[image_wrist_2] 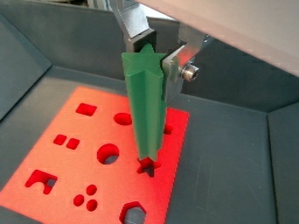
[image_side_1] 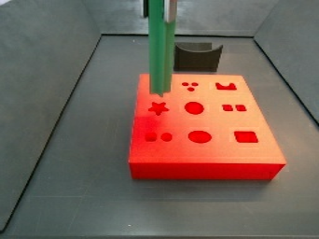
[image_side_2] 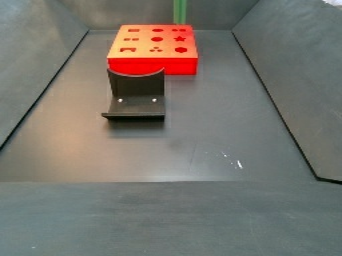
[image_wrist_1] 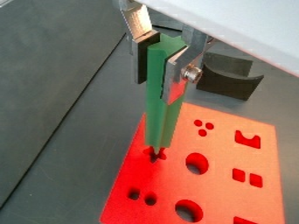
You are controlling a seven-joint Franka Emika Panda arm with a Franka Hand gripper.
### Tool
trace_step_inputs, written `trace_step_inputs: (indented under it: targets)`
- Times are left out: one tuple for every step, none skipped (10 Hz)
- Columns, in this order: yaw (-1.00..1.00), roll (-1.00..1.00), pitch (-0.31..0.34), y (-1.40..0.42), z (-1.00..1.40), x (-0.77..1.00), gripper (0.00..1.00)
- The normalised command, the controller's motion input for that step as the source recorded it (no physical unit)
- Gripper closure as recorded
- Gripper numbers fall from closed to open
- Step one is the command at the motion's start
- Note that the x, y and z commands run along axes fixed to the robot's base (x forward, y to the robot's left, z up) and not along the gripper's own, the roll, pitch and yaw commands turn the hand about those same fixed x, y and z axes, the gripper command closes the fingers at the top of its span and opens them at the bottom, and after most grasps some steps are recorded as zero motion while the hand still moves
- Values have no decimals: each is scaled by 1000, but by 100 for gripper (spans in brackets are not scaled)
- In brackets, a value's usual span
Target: Insert the star object.
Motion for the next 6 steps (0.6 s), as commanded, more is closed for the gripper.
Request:
trace_step_inputs:
  targets:
    - [-23, 0, 0, 0, -63, 6, 100]
    - [0, 0, 0, 0, -34, 0, 100]
    - [0, 33, 0, 0, -117, 0, 100]
    - [-37, 79, 40, 0, -151, 0, 100]
    - [-131, 63, 24, 0, -171, 131, 100]
    - [-100, 94, 11, 0, -140, 400, 100]
